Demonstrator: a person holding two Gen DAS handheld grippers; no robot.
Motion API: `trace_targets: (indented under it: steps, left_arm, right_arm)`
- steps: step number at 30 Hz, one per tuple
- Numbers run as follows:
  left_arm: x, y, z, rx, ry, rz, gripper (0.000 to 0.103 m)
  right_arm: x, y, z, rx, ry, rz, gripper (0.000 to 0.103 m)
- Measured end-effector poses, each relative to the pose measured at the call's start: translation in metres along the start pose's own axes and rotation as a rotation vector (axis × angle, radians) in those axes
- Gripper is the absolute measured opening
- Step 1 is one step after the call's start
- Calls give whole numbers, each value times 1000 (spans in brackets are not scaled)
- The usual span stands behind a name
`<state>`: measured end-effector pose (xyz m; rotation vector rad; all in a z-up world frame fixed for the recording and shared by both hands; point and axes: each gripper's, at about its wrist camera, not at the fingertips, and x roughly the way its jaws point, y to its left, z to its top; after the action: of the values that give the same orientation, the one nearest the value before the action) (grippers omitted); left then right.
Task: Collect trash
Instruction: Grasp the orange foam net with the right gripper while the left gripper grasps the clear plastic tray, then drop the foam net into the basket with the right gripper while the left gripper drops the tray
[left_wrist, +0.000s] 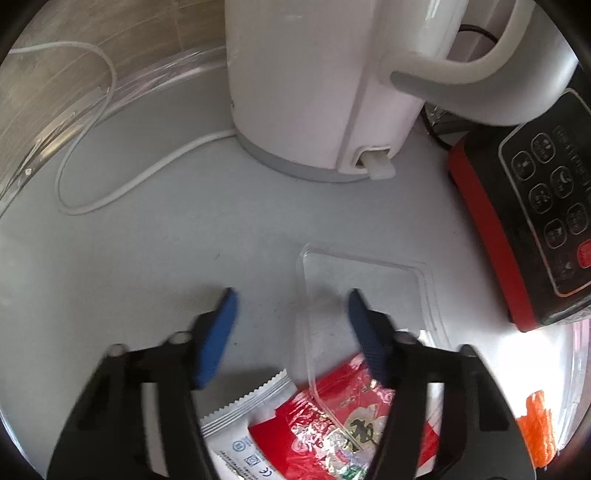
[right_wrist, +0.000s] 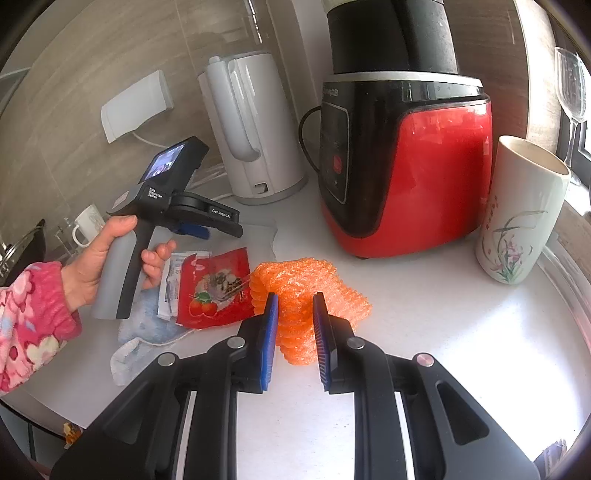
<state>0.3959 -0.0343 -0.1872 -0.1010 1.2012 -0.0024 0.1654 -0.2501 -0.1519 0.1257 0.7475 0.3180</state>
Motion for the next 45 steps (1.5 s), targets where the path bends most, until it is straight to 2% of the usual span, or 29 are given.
trace_targets:
  steps: [2, 4, 7, 11, 19, 31, 40, 45]
  left_arm:
    - [-2, 0, 0, -8, 16, -42, 21]
    - [-4, -1, 1, -11, 26, -57, 10]
    - [-5, -4, 2, 0, 17, -33, 4]
    - [-13, 1, 1, -29, -2, -73, 3]
    - [-50, -4, -3, -1, -81, -83, 3]
    - [-142, 6, -25, 5, -246, -134, 3]
    - [-206, 26, -69, 16, -331, -170, 3]
    - [-248, 49, -117, 36, -368, -197, 3]
  right_arm:
    - [-1, 1, 0, 1, -1, -1, 20]
    - [-2, 2, -1, 5, -3, 1, 20]
    - [-3, 3, -1, 7, -3, 0, 20]
    - [-5, 4, -2, 6, -6, -2, 20]
    - [-13, 8, -2, 7, -22, -3, 20]
    - [-44, 18, -2, -14, -58, -18, 20]
    - [-88, 57, -11, -24, -104, -35, 20]
    - [-122, 97, -28, -40, -121, -40, 20]
